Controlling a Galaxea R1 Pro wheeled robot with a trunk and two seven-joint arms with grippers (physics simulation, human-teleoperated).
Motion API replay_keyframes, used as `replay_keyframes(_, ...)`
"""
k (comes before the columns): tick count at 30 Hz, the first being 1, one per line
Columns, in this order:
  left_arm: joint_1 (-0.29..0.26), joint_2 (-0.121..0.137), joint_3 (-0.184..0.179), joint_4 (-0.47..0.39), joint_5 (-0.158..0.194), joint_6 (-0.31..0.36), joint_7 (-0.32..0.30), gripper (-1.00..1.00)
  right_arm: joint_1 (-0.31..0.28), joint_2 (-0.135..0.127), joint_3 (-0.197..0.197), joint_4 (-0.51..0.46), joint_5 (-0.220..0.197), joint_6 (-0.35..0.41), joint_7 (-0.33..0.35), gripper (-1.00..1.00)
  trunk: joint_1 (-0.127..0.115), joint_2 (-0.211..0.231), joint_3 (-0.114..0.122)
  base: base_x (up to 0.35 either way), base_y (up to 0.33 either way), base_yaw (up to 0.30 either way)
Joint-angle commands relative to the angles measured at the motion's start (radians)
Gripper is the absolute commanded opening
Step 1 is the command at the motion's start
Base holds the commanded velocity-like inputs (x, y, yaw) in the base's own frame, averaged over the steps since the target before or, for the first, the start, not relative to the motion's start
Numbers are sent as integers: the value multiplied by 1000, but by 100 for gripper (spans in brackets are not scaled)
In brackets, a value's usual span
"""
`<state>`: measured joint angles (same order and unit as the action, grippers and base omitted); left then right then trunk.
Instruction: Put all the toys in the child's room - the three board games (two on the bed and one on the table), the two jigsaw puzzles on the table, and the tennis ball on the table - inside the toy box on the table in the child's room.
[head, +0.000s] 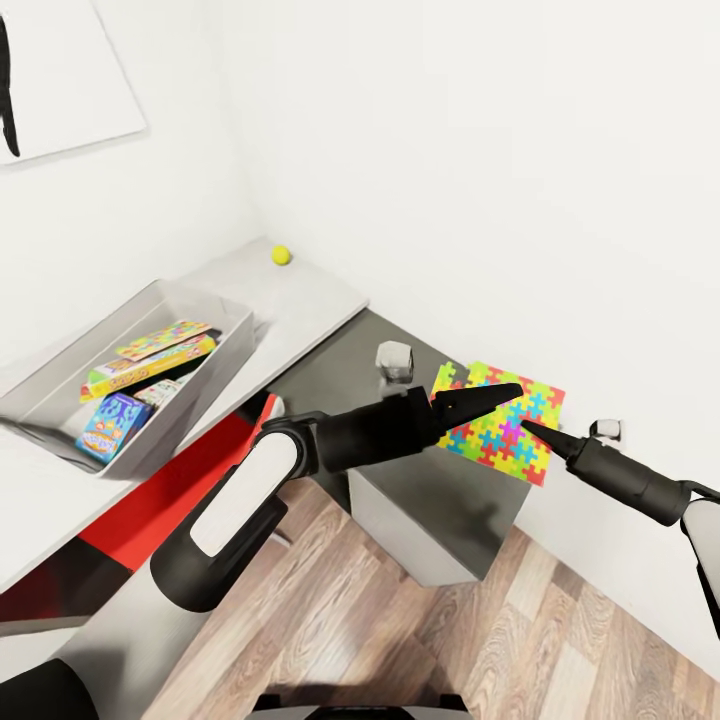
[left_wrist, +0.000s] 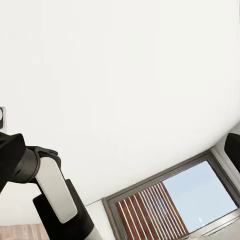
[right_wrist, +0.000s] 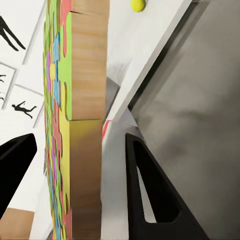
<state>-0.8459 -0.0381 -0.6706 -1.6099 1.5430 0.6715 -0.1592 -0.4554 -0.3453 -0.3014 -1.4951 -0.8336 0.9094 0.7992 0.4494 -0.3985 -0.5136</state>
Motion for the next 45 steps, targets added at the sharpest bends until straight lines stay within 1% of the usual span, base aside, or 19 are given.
replay_keyframes(1,-1,0,0,1,2,3,-2,100,-1,0,-1,0,1,5,3,-100,1,-2,0,0,0,137)
replay_keyframes(5,0,1,0,1,1,3,-1,100,-1,0,-1,0,1,6,-18,-100,1,-2,6,0,0,140)
replay_keyframes(10,0,4,0,1,1,3,-1,100,-8,5,4,2,-3,6,-115,-100,1,-2,14,0,0,143)
replay_keyframes(11,0,4,0,1,1,3,-1,100,-8,5,4,2,-3,6,-115,-100,1,-2,15,0,0,144)
replay_keyframes(14,0,4,0,1,0,3,-2,100,-21,19,8,3,-6,6,-168,-100,1,-2,20,0,0,147)
replay_keyframes(18,1,2,0,1,1,3,-7,100,-65,33,11,4,-8,8,-206,-100,1,-2,26,0,0,153)
replay_keyframes(23,1,-6,-1,1,1,3,-18,100,-125,42,15,4,-8,28,-239,-100,1,-2,33,0,0,160)
replay_keyframes(26,2,-10,-7,1,1,3,-20,100,-161,47,18,4,-8,43,-264,-100,1,-2,38,0,0,163)
replay_keyframes(32,23,-5,-15,1,1,3,-21,100,-215,58,20,1,-9,85,-288,-100,1,-2,46,0,0,165)
replay_keyframes(39,52,1,-10,1,0,3,-22,100,-248,65,21,-6,-10,130,-294,-100,1,-2,57,0,0,166)
replay_keyframes(45,59,8,-9,1,0,3,-20,100,-261,92,22,-8,-7,138,-296,-100,1,-2,65,0,0,166)
